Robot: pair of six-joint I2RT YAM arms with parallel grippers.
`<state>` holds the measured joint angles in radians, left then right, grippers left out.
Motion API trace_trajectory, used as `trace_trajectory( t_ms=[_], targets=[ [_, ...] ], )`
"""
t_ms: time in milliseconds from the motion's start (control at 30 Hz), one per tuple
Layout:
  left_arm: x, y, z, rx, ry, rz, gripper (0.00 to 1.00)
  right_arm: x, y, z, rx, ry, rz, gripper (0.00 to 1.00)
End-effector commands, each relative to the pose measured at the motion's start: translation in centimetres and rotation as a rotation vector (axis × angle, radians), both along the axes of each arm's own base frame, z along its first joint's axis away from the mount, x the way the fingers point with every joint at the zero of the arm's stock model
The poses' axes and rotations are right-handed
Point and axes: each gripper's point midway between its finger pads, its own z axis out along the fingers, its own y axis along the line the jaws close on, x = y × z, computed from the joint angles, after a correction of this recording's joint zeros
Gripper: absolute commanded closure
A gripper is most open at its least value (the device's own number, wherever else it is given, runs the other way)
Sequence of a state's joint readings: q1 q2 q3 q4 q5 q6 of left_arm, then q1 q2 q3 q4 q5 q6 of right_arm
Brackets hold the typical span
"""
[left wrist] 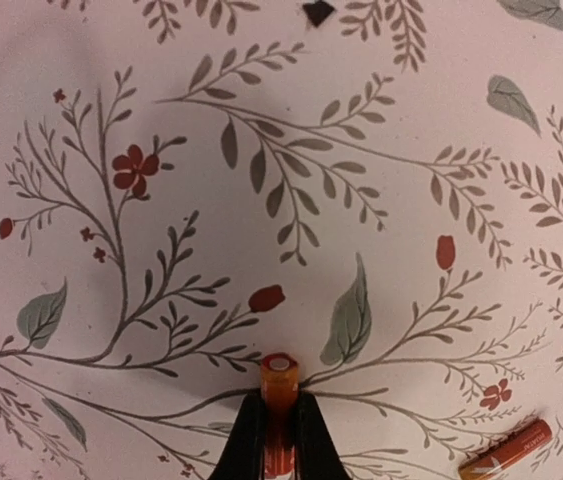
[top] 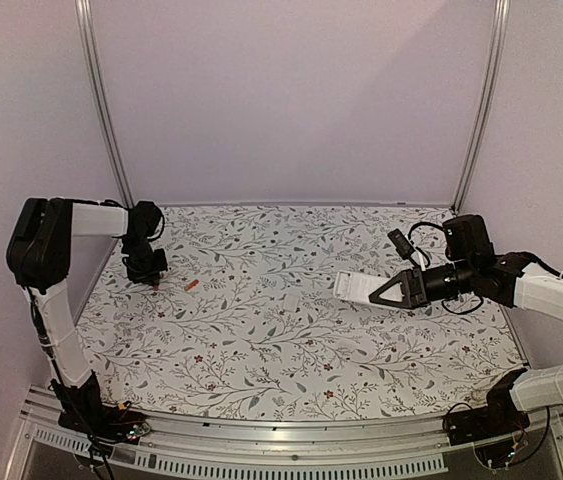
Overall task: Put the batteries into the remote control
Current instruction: Pick up the battery from the center of the board, then place the battery at the center of the board.
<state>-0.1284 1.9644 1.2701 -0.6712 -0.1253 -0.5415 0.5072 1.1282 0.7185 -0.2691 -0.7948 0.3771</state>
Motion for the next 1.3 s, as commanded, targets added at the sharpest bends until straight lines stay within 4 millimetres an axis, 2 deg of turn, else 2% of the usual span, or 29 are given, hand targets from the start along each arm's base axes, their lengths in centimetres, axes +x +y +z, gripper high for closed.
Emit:
trace_trajectory(
  t_ms=[0,133,300,367,433,533,567,633,667,833,1000,1267],
  targets=[
    [-0.4,0.9,-1.4,0.016,0.046,0.010,1.00,0.1,-0.2,-0.2,-0.006,-0.006,-0.001,1.00],
    [0.3,0.4,0.2,0.004,0.011,-0.031,1.00,0.1,-0.2,-0.1,-0.004,-0.010,0.001,1.00],
    [1.4,-1.6,4.2,0.058,-0.064,-0.160,1.00,0.1,-0.3,0.1,-0.003,-0.014,-0.004,1.00],
    [1.6,-4.0,6.0,0.043,-0.096,-0.257,1.00,0.0,-0.3,0.1,-0.002,-0.017,-0.004,1.00],
    [1.4,-7.6,7.5,0.025,-0.119,-0.404,1.00,0.1,-0.3,0.2,-0.002,-0.016,-0.006,1.00],
    [-0.2,-13.0,8.7,-0.034,-0.119,-0.651,1.00,0.1,-0.4,0.3,-0.004,-0.023,-0.014,1.00],
    [-0.8,-14.5,8.9,-0.069,-0.110,-0.712,1.00,0.1,-0.4,0.4,-0.003,-0.027,-0.016,1.00],
    [-2.5,-18.1,8.8,-0.171,-0.089,-0.861,0.90,0.1,-0.6,0.5,-0.001,-0.027,-0.021,1.00],
    [-3.3,-19.4,8.7,-0.189,-0.073,-0.924,0.88,0.2,-0.7,0.6,0.000,-0.029,-0.030,1.00],
    [-8.5,-24.9,6.8,-0.221,0.013,-1.285,0.90,0.7,-1.9,0.4,0.005,-0.012,-0.083,1.00],
    [-11.8,-27.1,5.2,-0.184,0.088,-1.581,0.91,1.1,-3.3,-0.3,0.006,0.017,-0.140,1.00],
    [-14.0,-29.2,3.9,-0.207,0.177,-1.822,0.88,1.4,-4.3,-0.8,0.005,0.039,-0.185,1.00]
  ],
)
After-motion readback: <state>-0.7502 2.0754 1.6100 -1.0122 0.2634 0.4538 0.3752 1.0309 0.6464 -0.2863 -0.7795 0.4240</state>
